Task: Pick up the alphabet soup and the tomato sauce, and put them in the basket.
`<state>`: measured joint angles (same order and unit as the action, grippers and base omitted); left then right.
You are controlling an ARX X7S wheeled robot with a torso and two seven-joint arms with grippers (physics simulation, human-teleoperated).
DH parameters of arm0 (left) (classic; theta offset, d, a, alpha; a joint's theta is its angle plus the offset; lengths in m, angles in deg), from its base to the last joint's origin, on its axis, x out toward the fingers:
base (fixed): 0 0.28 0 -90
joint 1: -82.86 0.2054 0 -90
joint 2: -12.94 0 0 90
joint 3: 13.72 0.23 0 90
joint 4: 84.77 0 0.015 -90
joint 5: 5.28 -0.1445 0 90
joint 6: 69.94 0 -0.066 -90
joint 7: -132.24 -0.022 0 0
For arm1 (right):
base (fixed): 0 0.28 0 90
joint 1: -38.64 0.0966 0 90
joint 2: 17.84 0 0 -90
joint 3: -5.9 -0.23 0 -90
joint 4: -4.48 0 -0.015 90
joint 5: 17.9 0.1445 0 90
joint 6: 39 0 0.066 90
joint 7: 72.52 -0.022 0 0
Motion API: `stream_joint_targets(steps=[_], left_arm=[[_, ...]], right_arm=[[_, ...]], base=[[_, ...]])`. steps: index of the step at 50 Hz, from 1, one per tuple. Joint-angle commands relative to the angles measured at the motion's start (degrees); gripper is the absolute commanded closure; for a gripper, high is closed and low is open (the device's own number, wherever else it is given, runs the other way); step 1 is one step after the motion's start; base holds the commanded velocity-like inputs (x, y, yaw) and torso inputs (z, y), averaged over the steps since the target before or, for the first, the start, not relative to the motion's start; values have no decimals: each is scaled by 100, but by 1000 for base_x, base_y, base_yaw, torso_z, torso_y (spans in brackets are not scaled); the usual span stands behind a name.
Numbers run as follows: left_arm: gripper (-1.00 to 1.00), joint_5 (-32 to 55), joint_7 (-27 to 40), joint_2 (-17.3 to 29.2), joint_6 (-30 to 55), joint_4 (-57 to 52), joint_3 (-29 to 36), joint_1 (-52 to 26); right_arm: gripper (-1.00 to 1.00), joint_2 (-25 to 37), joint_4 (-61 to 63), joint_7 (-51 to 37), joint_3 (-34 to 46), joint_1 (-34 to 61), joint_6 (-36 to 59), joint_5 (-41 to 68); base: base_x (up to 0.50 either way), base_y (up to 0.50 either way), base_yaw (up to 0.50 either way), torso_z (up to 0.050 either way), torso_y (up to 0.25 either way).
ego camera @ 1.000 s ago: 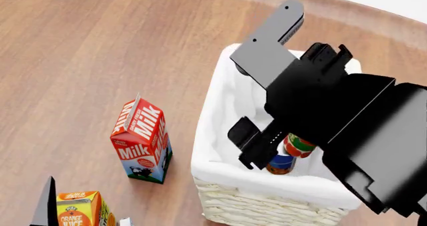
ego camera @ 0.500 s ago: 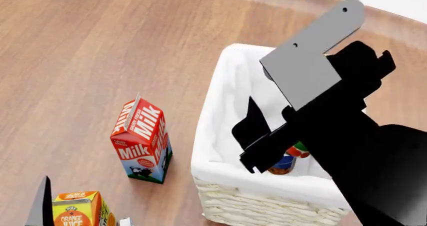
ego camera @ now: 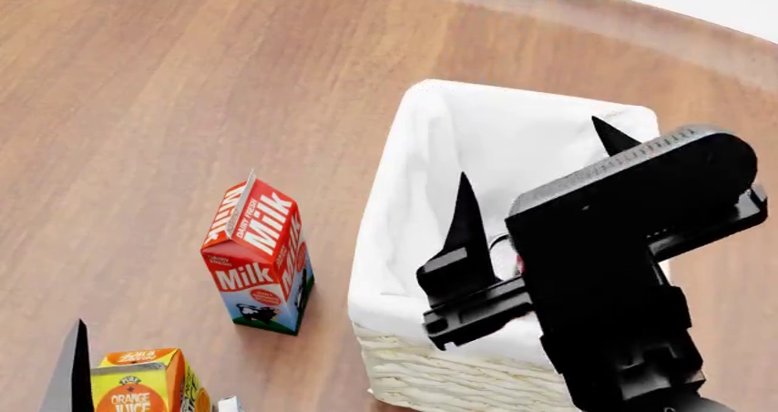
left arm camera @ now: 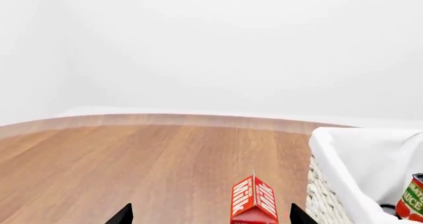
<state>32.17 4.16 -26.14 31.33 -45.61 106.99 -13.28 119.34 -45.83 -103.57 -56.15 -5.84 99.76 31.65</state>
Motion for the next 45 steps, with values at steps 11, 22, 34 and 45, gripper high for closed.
stream_joint_targets(steps=[11, 22, 34, 45], left_arm=[[-100, -49, -213, -91, -357, 143, -136, -9], [-100, -33, -147, -71, -351, 112, -162, 9], [-100, -43, -130, -80, -364, 132, -153, 31], [-100, -44, -85, -68, -307, 60, -137, 12]], right_arm=[[-100, -31, 629, -395, -371, -2118, -1971, -1174], [-100, -101, 525, -496, -243, -3236, -3056, -2000], [-100, -122, 560, -652, -211, -3947, -3720, -2382], [-100, -40, 694, -743, -299, -4116, -3842, -2387]], base=[[0, 0, 0, 0, 0], [0, 0, 0, 0, 0], [0, 0, 0, 0, 0], [0, 0, 0, 0, 0]])
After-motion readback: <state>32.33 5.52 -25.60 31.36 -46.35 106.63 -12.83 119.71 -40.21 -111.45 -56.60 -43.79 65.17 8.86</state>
